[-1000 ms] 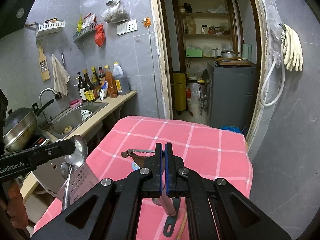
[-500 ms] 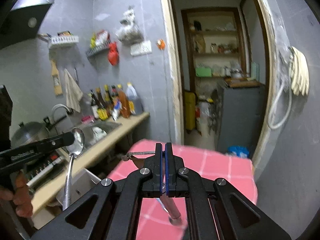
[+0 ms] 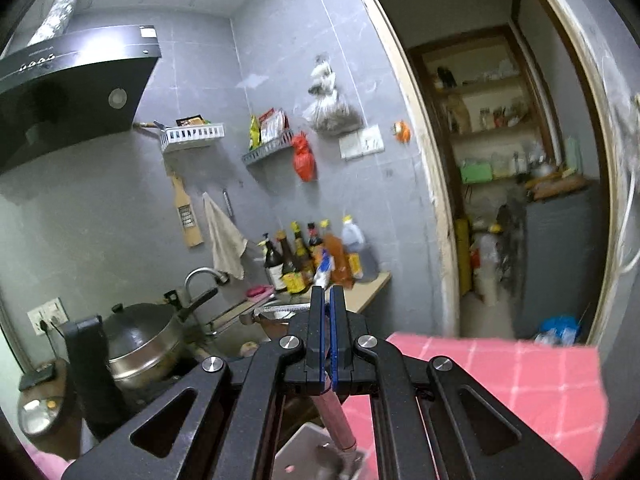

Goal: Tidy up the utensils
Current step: 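Open both tools to drop the spoon and peeler into the caddy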

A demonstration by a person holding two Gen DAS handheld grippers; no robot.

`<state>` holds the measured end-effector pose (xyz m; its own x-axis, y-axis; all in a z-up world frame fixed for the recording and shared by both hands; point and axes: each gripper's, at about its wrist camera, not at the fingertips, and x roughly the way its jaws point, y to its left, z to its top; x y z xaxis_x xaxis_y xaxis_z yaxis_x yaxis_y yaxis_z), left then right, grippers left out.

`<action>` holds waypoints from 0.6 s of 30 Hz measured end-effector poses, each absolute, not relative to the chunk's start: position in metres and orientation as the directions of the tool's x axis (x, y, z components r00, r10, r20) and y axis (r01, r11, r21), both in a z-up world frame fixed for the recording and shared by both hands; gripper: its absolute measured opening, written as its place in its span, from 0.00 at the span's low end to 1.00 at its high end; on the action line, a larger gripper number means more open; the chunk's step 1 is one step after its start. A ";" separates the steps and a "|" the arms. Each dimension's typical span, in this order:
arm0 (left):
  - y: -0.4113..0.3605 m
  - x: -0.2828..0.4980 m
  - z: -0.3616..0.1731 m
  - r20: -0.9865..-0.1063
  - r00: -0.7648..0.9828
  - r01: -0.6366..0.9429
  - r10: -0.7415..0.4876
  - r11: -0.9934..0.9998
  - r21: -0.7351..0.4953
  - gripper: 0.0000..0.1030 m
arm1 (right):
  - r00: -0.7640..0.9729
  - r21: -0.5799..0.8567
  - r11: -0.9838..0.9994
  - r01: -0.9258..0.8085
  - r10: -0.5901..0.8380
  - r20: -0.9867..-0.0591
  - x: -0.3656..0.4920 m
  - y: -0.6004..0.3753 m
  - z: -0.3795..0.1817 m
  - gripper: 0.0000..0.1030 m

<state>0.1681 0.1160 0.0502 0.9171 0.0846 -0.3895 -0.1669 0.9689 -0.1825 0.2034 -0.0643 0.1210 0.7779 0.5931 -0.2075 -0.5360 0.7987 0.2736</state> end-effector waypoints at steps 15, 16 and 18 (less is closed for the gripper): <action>0.097 0.176 0.000 -0.483 0.870 -0.168 0.103 0.982 -0.093 0.02 | 0.666 0.399 0.788 -0.469 0.612 -0.425 0.207 -0.064 -0.005 0.03; 0.097 0.175 -0.001 -0.489 0.867 -0.162 0.095 0.982 -0.096 0.02 | 0.660 0.404 0.788 -0.464 0.612 -0.436 0.207 -0.066 -0.008 0.03; 0.100 0.173 -0.001 -0.494 0.866 -0.152 0.074 0.981 -0.120 0.02 | 0.644 0.408 0.787 -0.463 0.615 -0.455 0.208 -0.070 -0.010 0.03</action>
